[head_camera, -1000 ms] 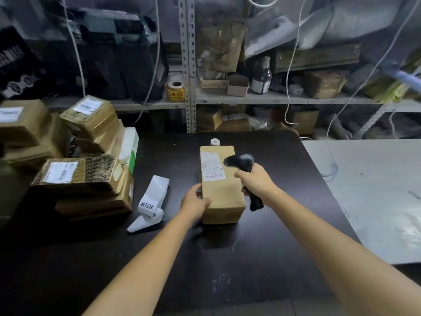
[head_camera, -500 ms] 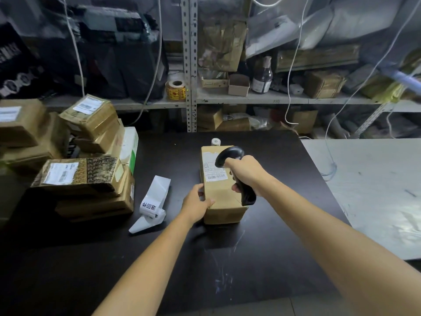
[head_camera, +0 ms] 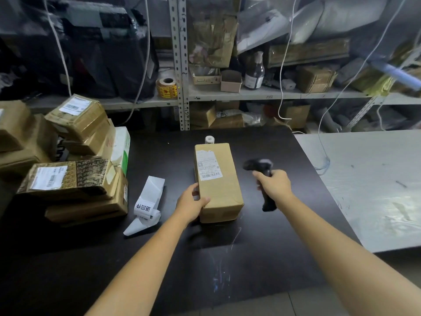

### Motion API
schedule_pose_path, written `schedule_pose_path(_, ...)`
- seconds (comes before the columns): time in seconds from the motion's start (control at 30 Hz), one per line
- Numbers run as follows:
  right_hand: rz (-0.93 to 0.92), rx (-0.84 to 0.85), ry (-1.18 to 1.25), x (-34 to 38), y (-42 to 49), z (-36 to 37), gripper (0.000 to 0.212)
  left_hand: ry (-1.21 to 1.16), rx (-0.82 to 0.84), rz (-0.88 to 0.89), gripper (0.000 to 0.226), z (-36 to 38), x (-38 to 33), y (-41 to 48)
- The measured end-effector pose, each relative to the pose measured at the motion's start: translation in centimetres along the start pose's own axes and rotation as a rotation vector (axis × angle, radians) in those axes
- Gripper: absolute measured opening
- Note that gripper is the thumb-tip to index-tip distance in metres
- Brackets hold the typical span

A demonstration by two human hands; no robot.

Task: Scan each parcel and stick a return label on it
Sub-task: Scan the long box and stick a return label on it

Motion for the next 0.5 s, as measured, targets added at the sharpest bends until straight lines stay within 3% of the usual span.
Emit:
schedule_pose_path(0.23, 0.218, 0.125, -0.118, -10.9, 2.5, -0.4, 0.023, -0.034, 0.004, -0.011, 0.064, -0.2, 0.0, 0.0)
schedule_pose_path(0.5, 0.262, 0.260, -0.155, -14.6, 3.7, 1.4, 0.022, -0.110, -0.010, -0.036, 0.062, 0.0, -0.3, -0.6)
Point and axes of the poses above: each hand's wrist, its own y-axis towards the middle knuckle, its own z-axis out of the palm, x = y × z, the point moved 2 cm from there along y, towards the middle knuckle, and after that the axes turned 5 degrees about -y, right-handed, at the moved point
